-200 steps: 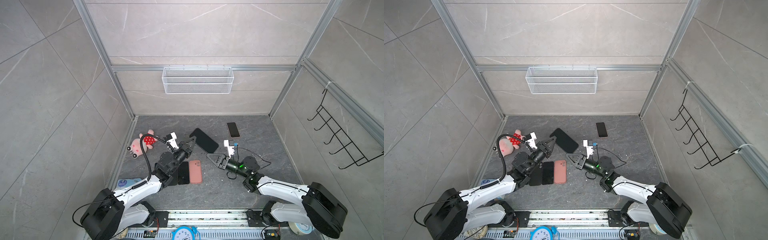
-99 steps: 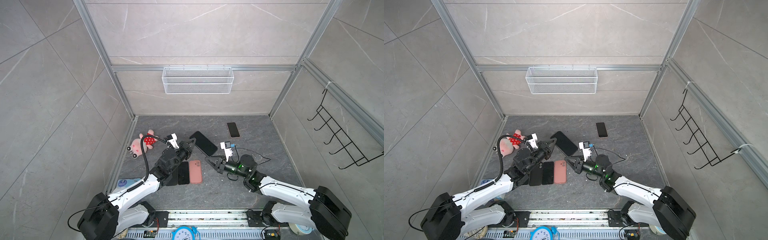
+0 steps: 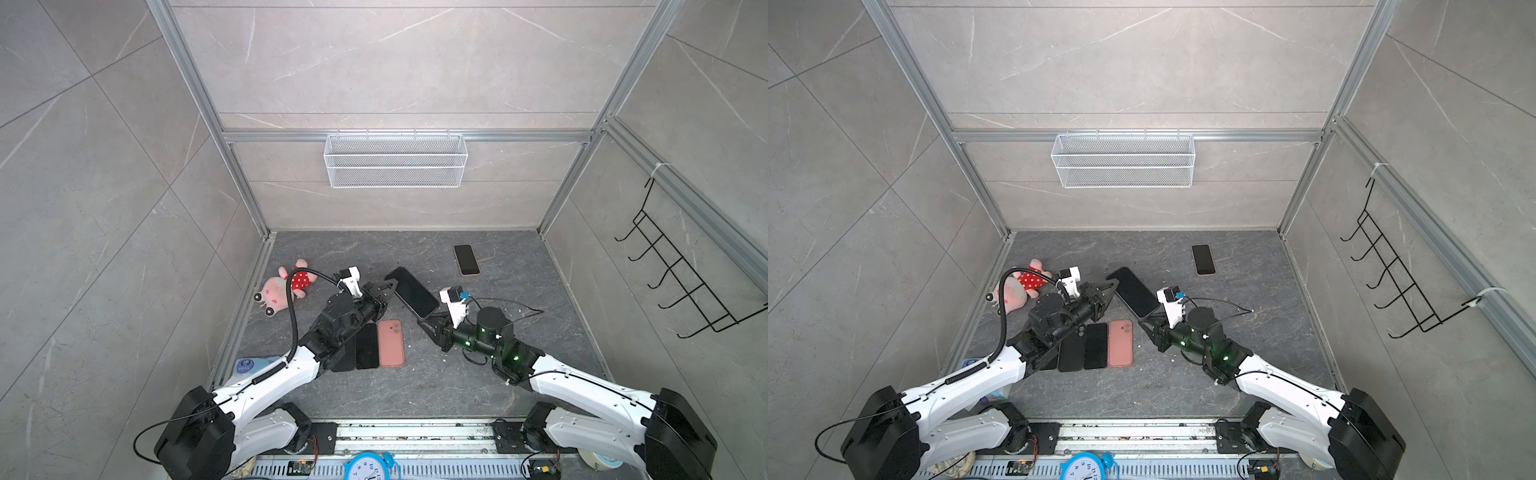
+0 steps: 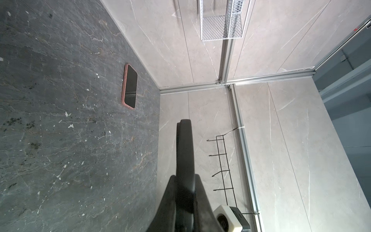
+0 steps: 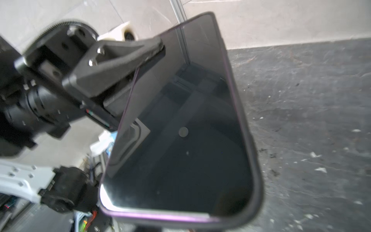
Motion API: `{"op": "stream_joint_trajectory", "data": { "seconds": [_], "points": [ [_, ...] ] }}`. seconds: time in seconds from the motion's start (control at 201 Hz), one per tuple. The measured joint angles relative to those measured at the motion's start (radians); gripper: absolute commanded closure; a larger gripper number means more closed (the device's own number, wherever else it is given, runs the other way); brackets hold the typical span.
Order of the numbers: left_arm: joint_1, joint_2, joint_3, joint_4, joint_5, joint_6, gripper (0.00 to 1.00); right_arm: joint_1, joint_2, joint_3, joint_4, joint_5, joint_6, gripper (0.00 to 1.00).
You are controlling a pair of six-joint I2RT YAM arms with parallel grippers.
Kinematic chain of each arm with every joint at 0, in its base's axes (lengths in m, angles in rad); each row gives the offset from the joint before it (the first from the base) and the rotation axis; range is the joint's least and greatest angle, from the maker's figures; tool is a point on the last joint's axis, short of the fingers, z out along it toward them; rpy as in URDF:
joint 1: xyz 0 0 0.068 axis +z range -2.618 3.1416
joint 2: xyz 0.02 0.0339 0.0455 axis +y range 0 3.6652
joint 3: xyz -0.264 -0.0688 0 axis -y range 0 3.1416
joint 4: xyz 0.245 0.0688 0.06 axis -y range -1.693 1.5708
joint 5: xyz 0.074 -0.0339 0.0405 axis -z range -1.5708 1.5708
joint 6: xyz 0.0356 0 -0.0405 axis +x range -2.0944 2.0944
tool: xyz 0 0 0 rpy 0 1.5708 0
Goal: Take the phone out of the phone case
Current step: Remove the phone case from the phone.
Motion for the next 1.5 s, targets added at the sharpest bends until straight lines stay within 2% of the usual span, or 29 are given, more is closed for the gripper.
{"op": "stream_joint_trajectory", "data": {
  "seconds": [0.095, 0.234, 0.329, 0.473, 0.633, 0.857, 1.066, 1.5],
  "points": [
    [0.044, -0.025, 0.029, -0.05, 0.077, 0.04, 1.0, 0.0, -0.077, -0.003, -0.107, -0.003, -0.042, 0.43],
    [0.181, -0.058, 0.125, -0.169, 0.27, 0.183, 1.0, 0.0, -0.217, -0.002, -0.285, -0.013, -0.111, 0.35],
    [0.238, -0.055, 0.233, -0.266, 0.409, 0.332, 1.0, 0.0, -0.277, 0.015, -0.389, -0.029, -0.164, 0.35],
    [0.234, -0.022, 0.389, -0.41, 0.649, 0.59, 1.0, 0.0, -0.254, 0.107, -0.503, -0.061, -0.249, 0.37],
    [0.23, -0.016, 0.427, -0.529, 0.816, 0.818, 1.0, 0.0, -0.175, 0.214, -0.552, -0.116, -0.315, 0.4],
    [0.23, -0.015, 0.427, -0.577, 0.911, 0.938, 1.0, 0.0, -0.076, 0.277, -0.576, -0.212, -0.379, 0.43],
    [0.23, -0.015, 0.424, -0.561, 0.946, 0.951, 1.0, 0.0, -0.042, 0.285, -0.575, -0.266, -0.395, 0.44],
    [0.23, -0.014, 0.386, -0.503, 0.947, 0.949, 1.0, 0.0, -0.042, 0.285, -0.527, -0.335, -0.396, 0.48]
  ]
}}
